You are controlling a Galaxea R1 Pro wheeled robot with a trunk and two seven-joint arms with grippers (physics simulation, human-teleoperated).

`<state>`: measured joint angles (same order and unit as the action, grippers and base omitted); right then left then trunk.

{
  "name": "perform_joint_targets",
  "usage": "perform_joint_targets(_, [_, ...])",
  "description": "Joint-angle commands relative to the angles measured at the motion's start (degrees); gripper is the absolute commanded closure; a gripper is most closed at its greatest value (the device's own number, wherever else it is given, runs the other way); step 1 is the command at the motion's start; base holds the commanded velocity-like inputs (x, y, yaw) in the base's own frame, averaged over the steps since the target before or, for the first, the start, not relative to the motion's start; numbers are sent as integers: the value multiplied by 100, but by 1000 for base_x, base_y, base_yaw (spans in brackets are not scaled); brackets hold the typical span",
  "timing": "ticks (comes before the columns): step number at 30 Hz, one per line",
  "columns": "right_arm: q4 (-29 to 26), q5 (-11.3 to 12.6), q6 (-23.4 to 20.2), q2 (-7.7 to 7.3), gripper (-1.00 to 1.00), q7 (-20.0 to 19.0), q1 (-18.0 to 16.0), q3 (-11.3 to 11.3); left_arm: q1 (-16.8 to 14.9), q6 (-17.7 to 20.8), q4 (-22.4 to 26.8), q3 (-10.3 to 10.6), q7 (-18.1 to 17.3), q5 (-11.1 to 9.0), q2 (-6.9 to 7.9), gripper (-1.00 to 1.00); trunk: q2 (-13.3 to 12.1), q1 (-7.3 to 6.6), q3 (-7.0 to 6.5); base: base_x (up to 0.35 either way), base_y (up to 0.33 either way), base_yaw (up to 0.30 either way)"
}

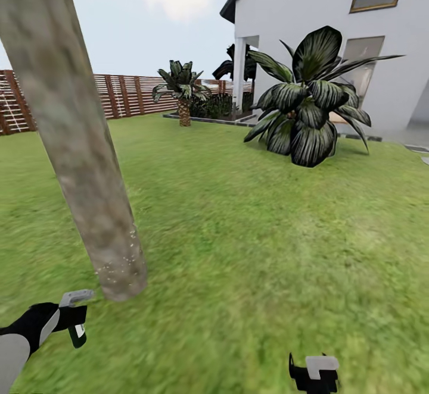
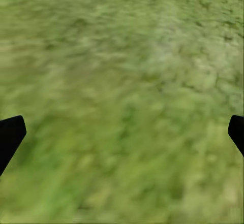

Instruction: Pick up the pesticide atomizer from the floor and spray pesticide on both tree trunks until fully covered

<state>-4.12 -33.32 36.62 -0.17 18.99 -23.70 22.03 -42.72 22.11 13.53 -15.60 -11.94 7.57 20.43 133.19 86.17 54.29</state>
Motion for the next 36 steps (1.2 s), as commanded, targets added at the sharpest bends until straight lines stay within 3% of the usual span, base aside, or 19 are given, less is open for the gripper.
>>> perform_joint_targets(1, [7,-61,12,-1,-100,35,-3,27,-5,33,11,-48,-36,60,-4,100,2,1,6,141,-216,278])
perform_joint_targets(7, [7,-61,10,-1,-100,35,-3,30,-7,30,91,-25,-55,74,4,100,2,1,6,-148,-109,245])
perform_joint_targets(12, [7,-61,6,-1,-100,35,-3,30,-45,267,797,62,-146,125,2,100,2,1,6,-9,-3,16])
perform_joint_targets(14, [6,-56,10,-1,-100,36,-3,30,-78,718,1159,298,-418,124,-11,100,2,1,6,0,0,1])
perform_joint_targets(16, [1,-53,10,-1,-100,36,-3,30,-54,931,1592,668,-951,129,-4,100,2,1,6,0,0,0])
perform_joint_targets(19, [-1,-52,10,-1,-100,35,-3,30,-62,1119,1832,884,-1371,161,84,100,2,1,6,0,0,0])
perform_joint_targets(21, [-1,-52,11,-1,-100,35,-3,30,-61,1165,1868,903,-1415,158,261,100,2,1,6,0,0,0])
perform_joint_targets(23, [-1,-52,12,-1,-100,35,-3,30,-38,1205,2055,922,-1439,135,326,100,2,1,6,0,0,0])
perform_joint_targets(26, [-2,-52,12,-1,-100,35,-3,30,-27,1409,2418,979,-1446,124,274,100,2,1,6,0,0,0])
perform_joint_targets(29, [-1,-52,12,-1,-100,35,-3,30,-18,1481,2635,1417,-1506,104,264,100,2,1,6,0,0,0])
perform_joint_targets(36, [-1,-56,10,-1,-100,35,-3,30,-26,1527,2869,1457,-1528,96,295,100,2,1,6,-170,-68,0])
